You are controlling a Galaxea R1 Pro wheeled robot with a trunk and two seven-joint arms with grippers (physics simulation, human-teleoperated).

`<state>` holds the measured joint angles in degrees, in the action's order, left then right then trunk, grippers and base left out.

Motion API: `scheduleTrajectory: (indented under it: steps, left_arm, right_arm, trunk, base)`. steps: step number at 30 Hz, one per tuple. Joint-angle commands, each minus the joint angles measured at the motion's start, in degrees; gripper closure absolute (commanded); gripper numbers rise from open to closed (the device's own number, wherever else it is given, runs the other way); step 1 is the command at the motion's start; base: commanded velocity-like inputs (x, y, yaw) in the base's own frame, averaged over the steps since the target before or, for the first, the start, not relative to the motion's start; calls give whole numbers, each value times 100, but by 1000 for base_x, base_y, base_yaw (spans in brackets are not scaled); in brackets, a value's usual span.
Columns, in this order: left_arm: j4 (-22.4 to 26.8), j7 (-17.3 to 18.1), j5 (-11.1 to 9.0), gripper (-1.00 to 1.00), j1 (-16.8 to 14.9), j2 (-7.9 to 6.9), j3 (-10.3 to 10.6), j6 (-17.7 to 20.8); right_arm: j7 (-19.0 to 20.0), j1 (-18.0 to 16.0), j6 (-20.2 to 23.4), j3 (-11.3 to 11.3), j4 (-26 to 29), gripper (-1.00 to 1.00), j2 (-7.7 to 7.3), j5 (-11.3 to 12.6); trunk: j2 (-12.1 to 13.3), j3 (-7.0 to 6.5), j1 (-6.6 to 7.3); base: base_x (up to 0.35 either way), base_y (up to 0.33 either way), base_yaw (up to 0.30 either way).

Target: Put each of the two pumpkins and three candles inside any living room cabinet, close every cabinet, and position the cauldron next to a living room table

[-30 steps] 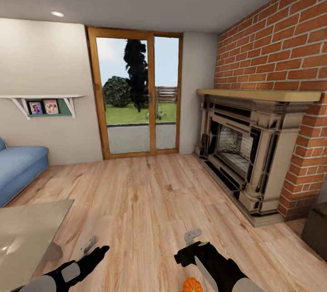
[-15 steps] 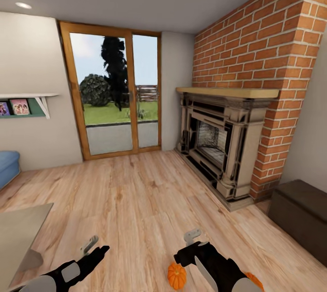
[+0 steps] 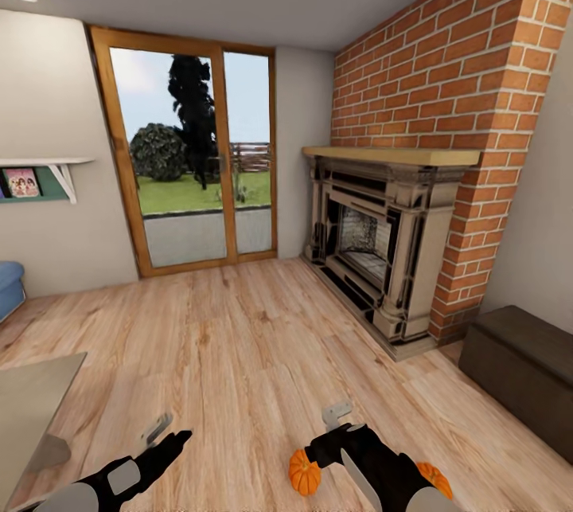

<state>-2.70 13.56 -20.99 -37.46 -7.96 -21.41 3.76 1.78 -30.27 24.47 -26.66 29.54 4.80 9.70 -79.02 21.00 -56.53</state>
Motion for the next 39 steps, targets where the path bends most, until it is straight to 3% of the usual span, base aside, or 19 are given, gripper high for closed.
scheduleTrajectory:
  steps: [1,16,21,25,26,27,32,34,38,39]
  left_arm:
    - [-14,29,-60,-100,-8,-4,-1,22]
    - [-16,123,-28,-100,-8,100,18,43]
    - [-12,125,28,-100,-8,102,80,67]
    - [-7,121,194,-100,-8,107,221,115]
    - [-6,114,242,-100,-8,108,248,175]
    - [112,4,325,-100,-15,116,294,864]
    - [417,-67,337,-100,-16,198,306,1237]
    - [582,-78,345,-100,-16,257,314,1436]
    - [794,-100,421,-100,-19,370,320,1961]
    - [826,-105,465,-100,-18,434,321,2119]
  right_arm:
    - [-17,-5,24,-27,7,-100,-5,57]
    - [-21,-7,40,-32,7,-100,1,57]
    - [-16,-6,36,-25,60,-100,-16,58]
    - [-13,-7,61,-24,136,-100,-21,58]
    - [-12,-9,100,-23,180,-100,-22,58]
    - [-6,-14,455,-16,504,-100,-23,58]
    - [-3,-14,636,43,603,-100,-23,63]
    - [-3,-14,695,170,621,-100,-23,65]
    - [3,-27,970,650,712,-100,-23,60]
    - [4,-35,1230,835,855,-100,-23,59]
  trunk:
    - [-4,12,0]
    - [-4,20,0]
    - [-205,110,-110]
    - [-365,182,-198]
    - [-406,200,-220]
    - [-446,219,-242]
    - [-646,333,-351]
    - [-726,384,-395]
    - [-887,491,-483]
    - [-927,518,-505]
  base:
    - [0,0,-3]
    - [0,0,0]
    - [0,0,0]
    - [0,0,0]
    - [0,0,0]
    - [0,0,0]
    - [0,0,0]
    - [0,0,0]
    - [0,0,0]
    - [0,0,0]
